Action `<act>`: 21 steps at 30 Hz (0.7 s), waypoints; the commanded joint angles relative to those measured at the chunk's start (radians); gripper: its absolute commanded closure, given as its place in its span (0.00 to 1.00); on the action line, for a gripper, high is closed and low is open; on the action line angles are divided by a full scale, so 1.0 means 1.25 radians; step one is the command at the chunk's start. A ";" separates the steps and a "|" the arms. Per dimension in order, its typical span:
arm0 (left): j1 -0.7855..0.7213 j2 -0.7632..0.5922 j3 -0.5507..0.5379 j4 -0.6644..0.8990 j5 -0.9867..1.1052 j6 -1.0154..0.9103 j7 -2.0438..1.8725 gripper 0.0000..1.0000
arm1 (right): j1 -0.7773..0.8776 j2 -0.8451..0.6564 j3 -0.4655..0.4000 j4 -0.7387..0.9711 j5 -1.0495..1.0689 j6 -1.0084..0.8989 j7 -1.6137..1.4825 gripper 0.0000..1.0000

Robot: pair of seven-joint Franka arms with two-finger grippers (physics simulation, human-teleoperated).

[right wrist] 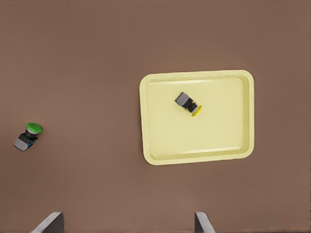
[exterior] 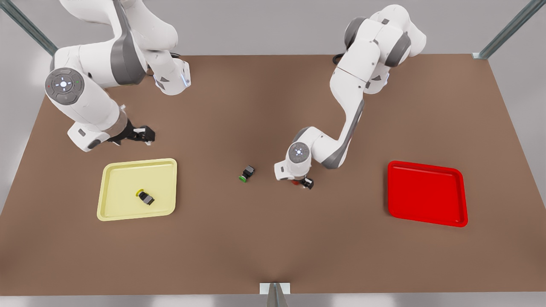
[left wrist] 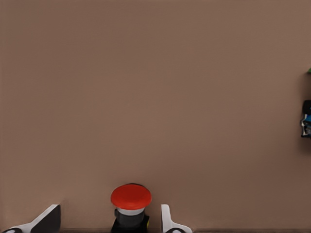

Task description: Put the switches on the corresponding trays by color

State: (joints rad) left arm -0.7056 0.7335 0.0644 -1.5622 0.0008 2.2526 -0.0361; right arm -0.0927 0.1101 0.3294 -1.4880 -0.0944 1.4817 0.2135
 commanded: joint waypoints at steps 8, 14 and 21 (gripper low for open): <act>-0.018 -0.023 -0.001 -0.039 -0.010 0.014 -0.028 0.00 | 0.009 0.047 0.004 -0.001 -0.002 0.001 0.000 0.00; -0.012 -0.028 -0.001 -0.080 -0.010 0.067 -0.020 0.01 | 0.009 0.053 0.004 0.000 -0.002 0.005 0.001 0.00; -0.015 -0.025 -0.001 -0.119 -0.009 0.111 -0.019 0.01 | 0.009 0.055 0.004 0.000 -0.002 0.006 0.001 0.00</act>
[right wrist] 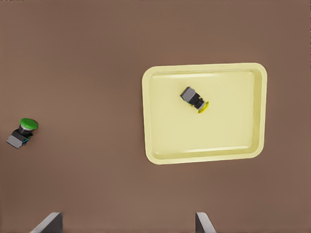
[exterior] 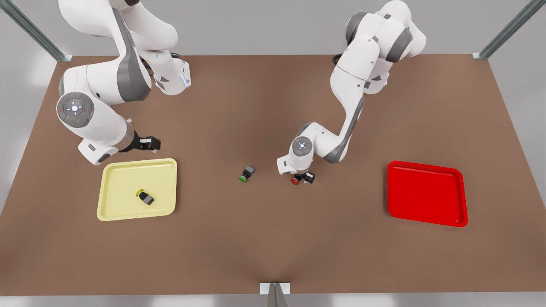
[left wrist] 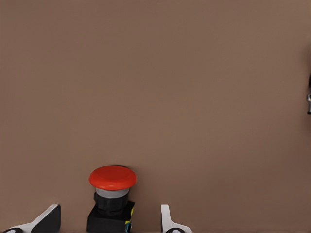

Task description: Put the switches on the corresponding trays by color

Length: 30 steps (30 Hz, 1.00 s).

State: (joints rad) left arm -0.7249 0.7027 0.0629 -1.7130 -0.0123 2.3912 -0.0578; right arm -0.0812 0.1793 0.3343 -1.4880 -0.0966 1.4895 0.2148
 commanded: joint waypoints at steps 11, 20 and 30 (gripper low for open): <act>-0.002 -0.004 -0.006 -0.020 0.005 0.004 0.003 0.01 | 0.000 0.004 0.000 0.002 0.000 -0.001 0.000 0.00; 0.000 -0.023 -0.006 -0.064 0.004 0.028 0.001 0.26 | 0.000 0.005 0.000 0.002 0.000 0.000 0.000 0.00; 0.011 -0.027 -0.007 -0.072 0.009 0.028 0.017 0.25 | 0.000 0.006 0.000 0.004 0.000 0.000 0.000 0.00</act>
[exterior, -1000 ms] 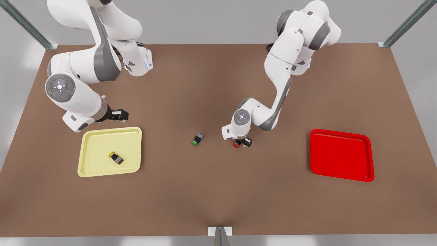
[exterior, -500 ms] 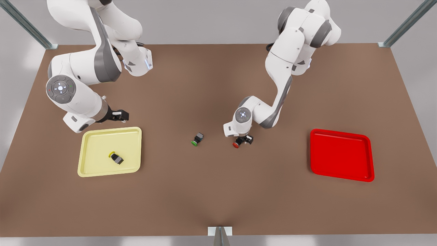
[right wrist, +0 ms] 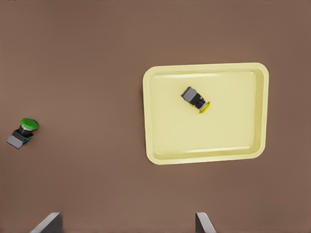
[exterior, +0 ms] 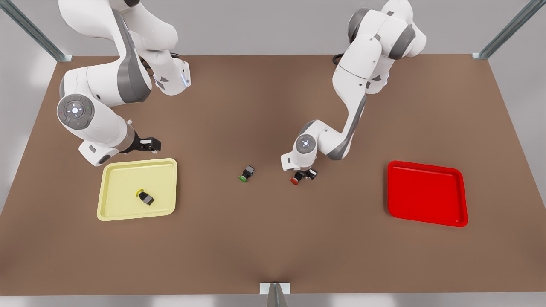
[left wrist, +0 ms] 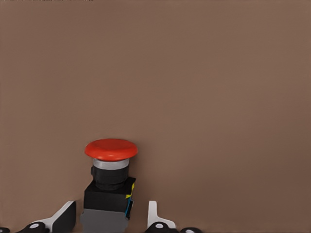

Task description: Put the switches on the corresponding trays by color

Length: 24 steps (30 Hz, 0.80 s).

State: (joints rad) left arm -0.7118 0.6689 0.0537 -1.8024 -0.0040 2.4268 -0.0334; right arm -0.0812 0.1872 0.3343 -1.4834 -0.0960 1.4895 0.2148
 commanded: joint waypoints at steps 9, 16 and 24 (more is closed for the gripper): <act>0.006 -0.001 0.000 -0.011 0.004 0.001 0.001 0.32 | 0.000 0.000 0.000 0.001 0.001 0.000 0.000 0.00; 0.009 -0.005 -0.001 -0.010 0.002 0.002 0.001 0.32 | 0.000 0.000 0.000 0.002 0.001 0.000 0.000 0.00; 0.002 0.000 -0.004 -0.002 0.001 0.002 -0.010 0.51 | 0.000 0.000 0.000 0.004 0.001 0.000 0.000 0.00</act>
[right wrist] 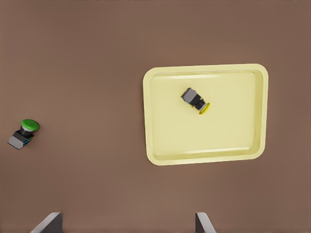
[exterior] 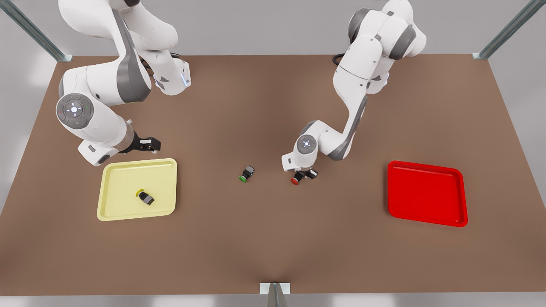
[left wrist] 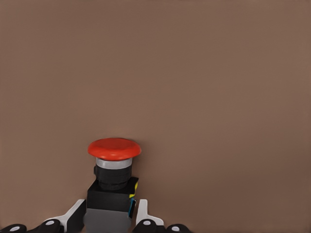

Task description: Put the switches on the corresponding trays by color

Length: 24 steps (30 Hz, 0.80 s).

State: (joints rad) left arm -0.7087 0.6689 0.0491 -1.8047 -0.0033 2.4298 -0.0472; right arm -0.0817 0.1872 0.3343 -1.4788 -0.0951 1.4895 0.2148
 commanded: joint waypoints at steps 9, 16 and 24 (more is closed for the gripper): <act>-0.004 0.006 -0.001 0.013 -0.006 0.000 -0.004 0.53 | 0.000 0.000 0.000 0.001 0.001 0.000 0.000 0.00; 0.005 -0.069 -0.001 0.012 -0.007 -0.049 -0.006 0.54 | 0.000 0.000 0.000 0.000 0.001 0.000 0.000 0.00; 0.151 -0.274 -0.001 -0.062 -0.006 -0.175 0.005 0.54 | 0.000 0.000 0.000 -0.001 0.001 -0.002 0.000 0.00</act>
State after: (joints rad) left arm -0.4865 0.2971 0.0476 -1.9082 0.0682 2.2078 -0.0325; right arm -0.0811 0.1872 0.3348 -1.4803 -0.0936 1.4864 0.2147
